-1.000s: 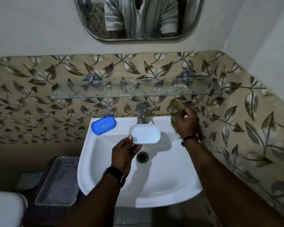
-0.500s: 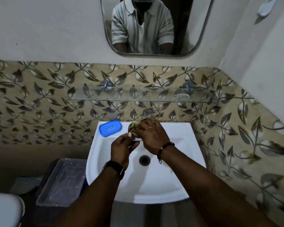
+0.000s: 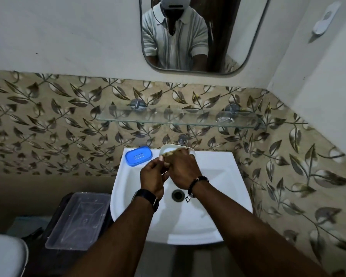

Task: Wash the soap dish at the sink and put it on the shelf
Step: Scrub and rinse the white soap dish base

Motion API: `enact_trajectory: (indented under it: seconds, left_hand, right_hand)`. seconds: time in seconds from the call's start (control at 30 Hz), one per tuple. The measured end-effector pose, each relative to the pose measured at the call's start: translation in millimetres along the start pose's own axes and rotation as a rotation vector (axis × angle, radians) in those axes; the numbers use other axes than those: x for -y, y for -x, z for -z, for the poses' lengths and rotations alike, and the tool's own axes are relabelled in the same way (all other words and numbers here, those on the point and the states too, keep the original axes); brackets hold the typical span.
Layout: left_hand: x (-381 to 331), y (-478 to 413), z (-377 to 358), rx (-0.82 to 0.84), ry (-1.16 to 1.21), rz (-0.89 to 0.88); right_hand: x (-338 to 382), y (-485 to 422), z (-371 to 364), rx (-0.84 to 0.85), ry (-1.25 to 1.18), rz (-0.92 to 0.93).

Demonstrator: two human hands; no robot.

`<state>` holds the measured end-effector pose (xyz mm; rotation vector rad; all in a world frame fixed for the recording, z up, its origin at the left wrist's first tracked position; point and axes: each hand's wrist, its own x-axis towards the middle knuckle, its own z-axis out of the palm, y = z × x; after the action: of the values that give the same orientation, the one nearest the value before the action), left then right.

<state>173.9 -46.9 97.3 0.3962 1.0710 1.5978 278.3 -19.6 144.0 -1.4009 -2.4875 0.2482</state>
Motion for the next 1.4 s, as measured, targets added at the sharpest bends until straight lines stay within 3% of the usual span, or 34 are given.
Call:
enact_trajectory:
  seconds: [0.1,0.17,0.4,0.53,0.63,0.77,0.9,1.03,1.27,1.4]
  left_hand:
    - [-8,-5,9,0.022,-0.006,0.004]
    - [-12,-5,14,0.015,-0.016,-0.004]
    - [-20,-7,17,-0.072,0.043,-0.038]
    - [-21,-6,16,-0.080,0.073,-0.040]
    - [-14,0,17,-0.050,0.039,-0.027]
    - [-15,-3,19,-0.056,-0.031,-0.037]
    - [-22,-7,19,-0.092,-0.030,-0.041]
    - [-33,-14,18,-0.134,0.004,-0.015]
    - [-43,-15,11,-0.180,0.003,0.026]
    - [-45,-16,10,-0.144,-0.031,0.041]
  right_hand:
    - [-1,3,-3,0.026,-0.101,0.022]
    - [-5,4,4,0.027,-0.038,0.103]
    - [-15,1,20,-0.132,0.535,0.255]
    - [-1,1,1,-0.214,0.296,0.228]
    - [5,-1,-7,-0.140,0.089,0.295]
    - [3,-4,-6,-0.179,0.249,0.345]
    - [6,-13,5,-0.257,0.504,0.240]
    - [5,-18,15,-0.278,0.584,0.187]
    - [8,-13,4,-0.270,0.413,0.066]
    - [11,-3,-4,-0.167,0.203,0.149]
